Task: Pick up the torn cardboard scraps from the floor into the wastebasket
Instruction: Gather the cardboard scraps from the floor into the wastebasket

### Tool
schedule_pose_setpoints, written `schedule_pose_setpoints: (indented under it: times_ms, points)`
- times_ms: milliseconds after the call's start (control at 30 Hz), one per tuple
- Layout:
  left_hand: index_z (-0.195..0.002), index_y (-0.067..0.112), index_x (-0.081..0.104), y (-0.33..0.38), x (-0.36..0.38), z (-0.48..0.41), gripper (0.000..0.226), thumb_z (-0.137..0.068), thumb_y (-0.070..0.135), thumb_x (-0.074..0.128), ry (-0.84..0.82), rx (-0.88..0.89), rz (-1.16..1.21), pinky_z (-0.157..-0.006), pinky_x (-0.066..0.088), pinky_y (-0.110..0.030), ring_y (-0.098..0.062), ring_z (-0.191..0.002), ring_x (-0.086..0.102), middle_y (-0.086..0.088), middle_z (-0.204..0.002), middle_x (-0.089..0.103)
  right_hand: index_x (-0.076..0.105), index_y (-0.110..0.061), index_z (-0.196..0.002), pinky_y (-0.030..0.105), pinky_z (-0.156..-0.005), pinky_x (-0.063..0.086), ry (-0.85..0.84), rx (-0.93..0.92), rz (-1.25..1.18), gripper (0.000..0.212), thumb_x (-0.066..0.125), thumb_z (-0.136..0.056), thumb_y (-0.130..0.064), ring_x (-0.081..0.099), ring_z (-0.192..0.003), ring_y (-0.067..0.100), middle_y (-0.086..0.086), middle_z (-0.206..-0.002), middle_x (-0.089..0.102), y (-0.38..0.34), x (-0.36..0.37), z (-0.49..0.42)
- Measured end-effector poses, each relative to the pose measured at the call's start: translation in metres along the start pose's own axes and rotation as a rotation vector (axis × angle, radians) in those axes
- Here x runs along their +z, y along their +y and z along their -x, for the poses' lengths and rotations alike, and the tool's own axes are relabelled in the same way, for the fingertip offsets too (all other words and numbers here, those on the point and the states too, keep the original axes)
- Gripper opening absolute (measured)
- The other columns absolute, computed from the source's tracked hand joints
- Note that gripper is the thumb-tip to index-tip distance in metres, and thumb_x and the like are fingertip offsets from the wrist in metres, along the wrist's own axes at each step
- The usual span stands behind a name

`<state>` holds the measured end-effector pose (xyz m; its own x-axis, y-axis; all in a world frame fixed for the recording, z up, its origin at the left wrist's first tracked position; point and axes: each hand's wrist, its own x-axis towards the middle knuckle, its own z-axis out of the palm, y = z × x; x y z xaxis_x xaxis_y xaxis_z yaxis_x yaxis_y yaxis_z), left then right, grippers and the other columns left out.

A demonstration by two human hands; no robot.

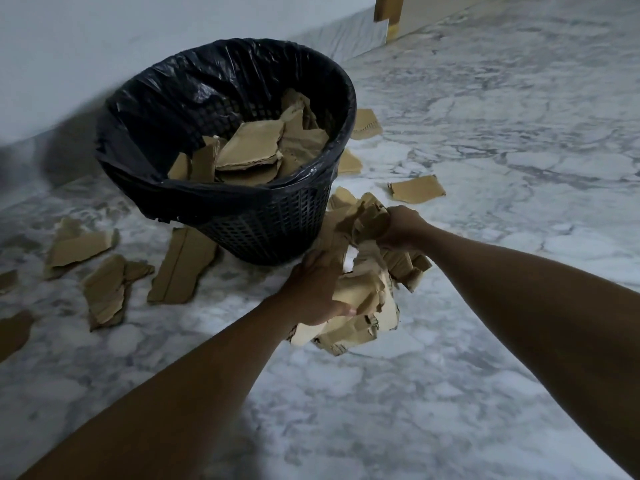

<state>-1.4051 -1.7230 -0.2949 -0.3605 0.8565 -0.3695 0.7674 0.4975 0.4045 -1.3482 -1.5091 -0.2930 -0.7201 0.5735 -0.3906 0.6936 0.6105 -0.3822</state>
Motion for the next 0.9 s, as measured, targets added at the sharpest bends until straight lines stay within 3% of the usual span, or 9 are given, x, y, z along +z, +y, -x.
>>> schedule_pose_setpoints:
  times_ms: [133,233,300,400,467,533,667,767,900]
  points:
    - [-0.152,0.017,0.021,-0.002,0.009,-0.01,0.099,-0.076,0.056,0.073,-0.084,-0.002,0.022,-0.119,0.019,-0.037,-0.025,-0.149,0.014,-0.001,-0.16,0.017,0.07,-0.005,-0.109,0.04,-0.091,0.053,-0.067,-0.01,-0.207,0.044,0.086,-0.07,-0.017,0.063,-0.102,0.03,0.012,-0.104,0.069,0.01,-0.003,0.005]
    - [-0.142,0.016,0.039,0.002,0.009,-0.004,0.085,-0.076,0.06,0.07,-0.035,-0.041,-0.064,-0.11,0.031,-0.036,-0.026,-0.138,0.035,-0.005,-0.147,0.043,0.072,-0.007,-0.096,0.027,-0.069,0.058,-0.084,0.034,-0.577,0.03,0.086,-0.07,-0.007,0.069,-0.087,0.023,0.007,-0.093,0.072,0.02,-0.02,0.009]
    - [-0.134,0.015,0.048,0.0,0.009,-0.002,0.076,-0.076,0.061,0.069,0.008,-0.05,-0.082,-0.102,0.039,-0.035,-0.024,-0.13,0.041,-0.004,-0.136,0.052,0.074,-0.01,-0.091,0.031,-0.069,0.06,-0.047,0.055,-0.738,0.027,0.087,-0.068,-0.013,0.072,-0.084,0.023,0.008,-0.092,0.074,0.026,-0.031,0.012]
    - [-0.14,0.017,0.039,-0.006,0.013,0.0,0.082,-0.076,0.055,0.072,0.031,-0.072,-0.011,-0.103,0.039,-0.037,-0.026,-0.134,0.033,-0.006,-0.144,0.039,0.074,-0.006,-0.094,0.031,-0.066,0.061,-0.048,0.097,-0.904,0.028,0.087,-0.071,-0.016,0.075,-0.079,0.022,0.01,-0.092,0.076,0.038,-0.043,0.01]
    - [-0.152,0.026,0.02,-0.007,0.014,-0.001,0.099,-0.075,0.051,0.076,0.026,-0.126,0.047,-0.112,0.03,-0.043,-0.032,-0.145,0.013,-0.004,-0.157,0.013,0.071,-0.003,-0.102,0.038,-0.074,0.061,-0.195,0.138,-0.844,0.04,0.087,-0.069,-0.019,0.074,-0.086,0.027,0.014,-0.097,0.075,0.047,-0.045,0.01]
    - [-0.154,0.027,0.013,-0.005,0.012,-0.005,0.106,-0.074,0.053,0.077,-0.009,-0.189,0.02,-0.117,0.022,-0.047,-0.037,-0.147,0.002,-0.006,-0.16,0.003,0.067,-0.001,-0.108,0.047,-0.086,0.058,-0.294,0.188,-0.609,0.061,0.09,-0.057,-0.026,0.071,-0.093,0.035,0.017,-0.101,0.073,0.055,-0.042,0.011]
    - [-0.142,0.011,0.037,0.0,0.008,-0.012,0.095,-0.071,0.06,0.075,-0.051,-0.253,-0.1,-0.113,0.028,-0.045,-0.037,-0.139,0.018,-0.012,-0.15,0.025,0.066,-0.011,-0.106,0.035,-0.079,0.054,-0.287,0.187,-0.107,0.063,0.09,-0.052,-0.035,0.066,-0.093,0.025,0.007,-0.103,0.07,0.055,-0.029,0.023]
    - [-0.138,0.011,0.042,0.003,0.008,-0.012,0.089,-0.071,0.06,0.075,-0.067,-0.275,-0.098,-0.106,0.035,-0.044,-0.035,-0.135,0.025,-0.012,-0.144,0.034,0.067,-0.01,-0.102,0.029,-0.074,0.05,-0.23,0.186,-0.047,0.059,0.092,-0.053,-0.03,0.063,-0.091,0.018,0.005,-0.102,0.07,0.049,-0.015,0.03]
    - [-0.146,0.02,0.035,0.007,0.006,-0.018,0.09,-0.074,0.059,0.072,0.006,-0.16,-0.142,-0.106,0.034,-0.044,-0.035,-0.133,0.029,-0.013,-0.138,0.043,0.071,-0.006,-0.107,0.031,-0.085,0.055,-0.311,0.234,-0.057,0.057,0.09,-0.058,-0.027,0.065,-0.101,0.016,0.001,-0.101,0.07,0.046,-0.008,0.029]
